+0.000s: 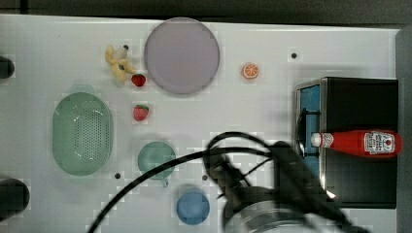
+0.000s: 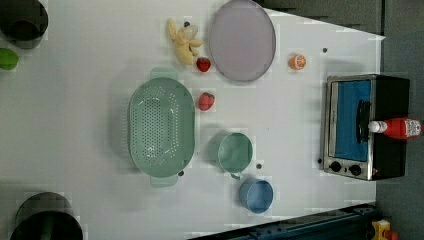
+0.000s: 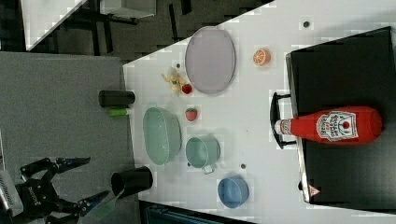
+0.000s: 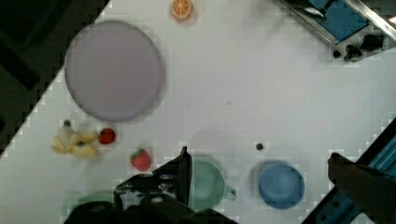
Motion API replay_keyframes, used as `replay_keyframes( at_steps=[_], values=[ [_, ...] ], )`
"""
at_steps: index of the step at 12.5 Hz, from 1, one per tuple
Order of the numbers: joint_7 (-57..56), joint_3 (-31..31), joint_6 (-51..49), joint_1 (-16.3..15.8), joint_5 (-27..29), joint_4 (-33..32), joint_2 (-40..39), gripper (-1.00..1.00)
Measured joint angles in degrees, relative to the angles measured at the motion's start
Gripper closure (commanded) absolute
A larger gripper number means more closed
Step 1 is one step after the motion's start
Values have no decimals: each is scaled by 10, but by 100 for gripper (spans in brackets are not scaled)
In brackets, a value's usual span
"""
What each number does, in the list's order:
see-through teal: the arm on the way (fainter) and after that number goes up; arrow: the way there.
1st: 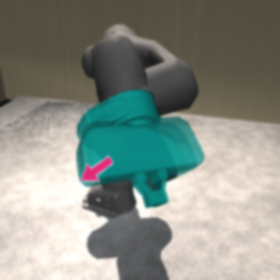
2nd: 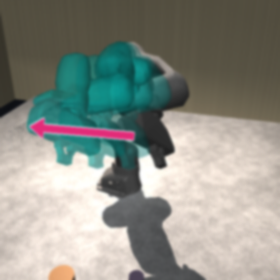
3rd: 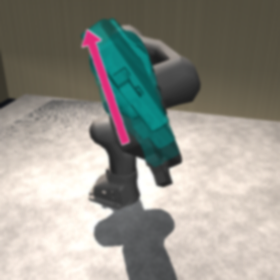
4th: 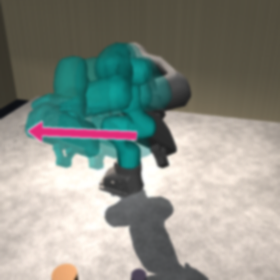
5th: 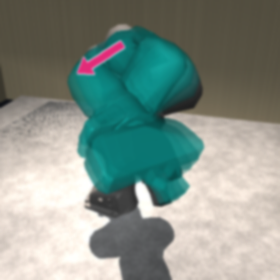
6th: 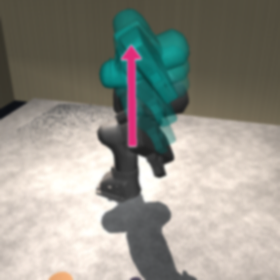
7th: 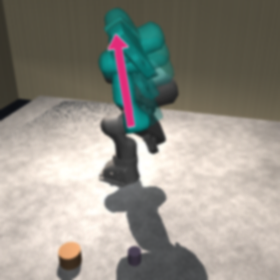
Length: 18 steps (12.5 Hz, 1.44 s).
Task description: Pick Ketchup from oven and place it on table.
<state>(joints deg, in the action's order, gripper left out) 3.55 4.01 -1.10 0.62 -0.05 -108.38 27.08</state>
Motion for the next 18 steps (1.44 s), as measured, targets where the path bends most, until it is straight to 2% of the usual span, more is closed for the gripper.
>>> replay_keyframes(
  at_steps=[2, 6, 7, 10, 16, 18],
  values=[
    [0, 39, 22, 7, -4, -17, -18, -100],
    [0, 168, 65, 19, 5, -26, -134, -100],
    [0, 186, 89, 30, 5, -33, -159, -100],
    [0, 248, 159, 34, 5, -59, -211, -100],
    [0, 296, 323, 39, -14, -36, -310, -100],
    [0, 312, 347, 41, 17, -36, -349, -100]
  ],
)
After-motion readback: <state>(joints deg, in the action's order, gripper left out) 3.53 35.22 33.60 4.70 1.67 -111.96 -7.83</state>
